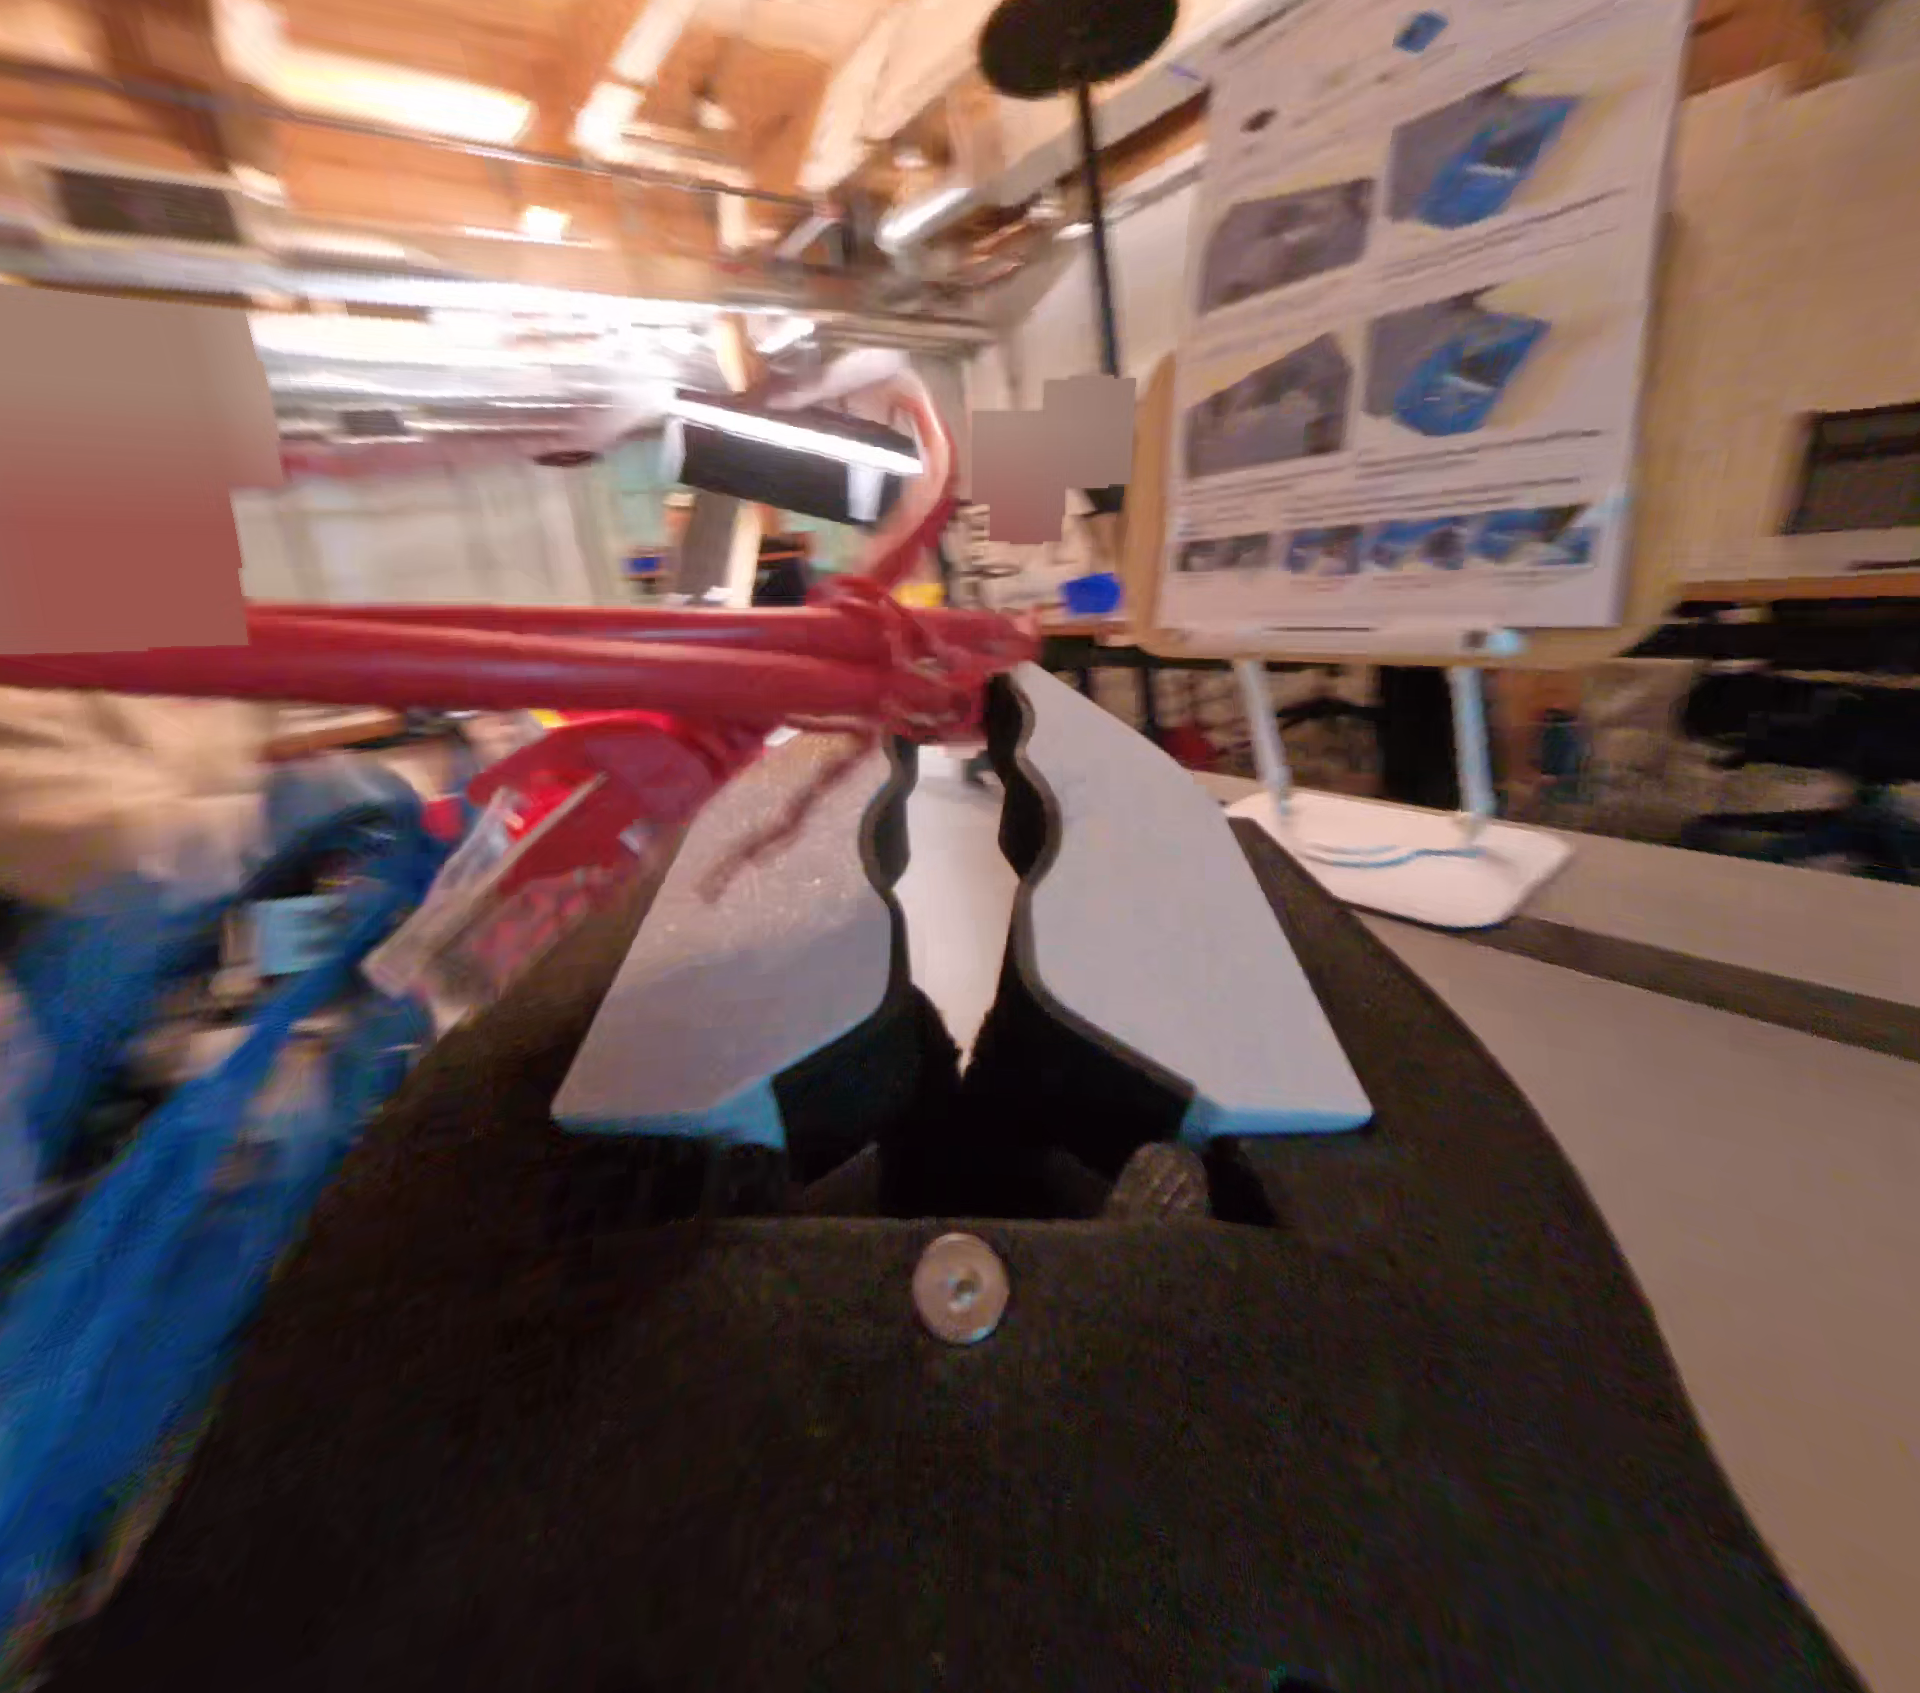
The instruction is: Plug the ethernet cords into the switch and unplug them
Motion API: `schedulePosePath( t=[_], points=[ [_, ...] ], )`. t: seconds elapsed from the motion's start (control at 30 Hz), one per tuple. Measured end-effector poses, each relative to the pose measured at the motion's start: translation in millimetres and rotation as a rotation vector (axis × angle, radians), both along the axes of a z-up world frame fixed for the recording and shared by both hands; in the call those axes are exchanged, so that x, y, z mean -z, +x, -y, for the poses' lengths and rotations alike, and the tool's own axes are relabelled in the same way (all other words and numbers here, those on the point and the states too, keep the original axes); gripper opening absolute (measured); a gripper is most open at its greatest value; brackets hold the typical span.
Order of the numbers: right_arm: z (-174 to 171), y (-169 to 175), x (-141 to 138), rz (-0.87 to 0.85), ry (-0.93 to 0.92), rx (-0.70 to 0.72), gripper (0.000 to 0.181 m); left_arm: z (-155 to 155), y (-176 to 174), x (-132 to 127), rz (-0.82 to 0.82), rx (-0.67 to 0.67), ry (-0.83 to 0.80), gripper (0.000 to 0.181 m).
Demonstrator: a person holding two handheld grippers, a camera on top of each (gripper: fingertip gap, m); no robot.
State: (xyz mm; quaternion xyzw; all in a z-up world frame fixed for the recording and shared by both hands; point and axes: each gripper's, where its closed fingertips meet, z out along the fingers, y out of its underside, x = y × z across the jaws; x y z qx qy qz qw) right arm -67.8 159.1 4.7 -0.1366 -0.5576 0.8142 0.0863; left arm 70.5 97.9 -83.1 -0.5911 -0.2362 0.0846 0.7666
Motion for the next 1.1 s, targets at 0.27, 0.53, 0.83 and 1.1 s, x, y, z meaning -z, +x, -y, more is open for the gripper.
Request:
schedulePosePath(
  t=[0.27,0.53,0.83,1.1],
  points=[
    [-7.7,26.6,-18.2,-0.211,0.293,-0.015,0.013,45.6,-23.3,-18.6,0.056,-0.164,0.271,0.025],
    [5.0,14.8,37.6,-0.382,0.834,0.215,0.013,66.9,-31.7,-20.6,0.055,-0.293,0.317,0.025],
    [-2.8,4.1,36.2,-0.548,0.986,0.435,0.013,71.3,-41.4,-9.8,0.088,-0.394,0.242,0.026],
    [-93.7,-38.7,-0.5,-0.447,0.989,0.769,0.013,71.8,-41.4,-10.0,0.085,-0.398,0.244,0.026]
  ],
)
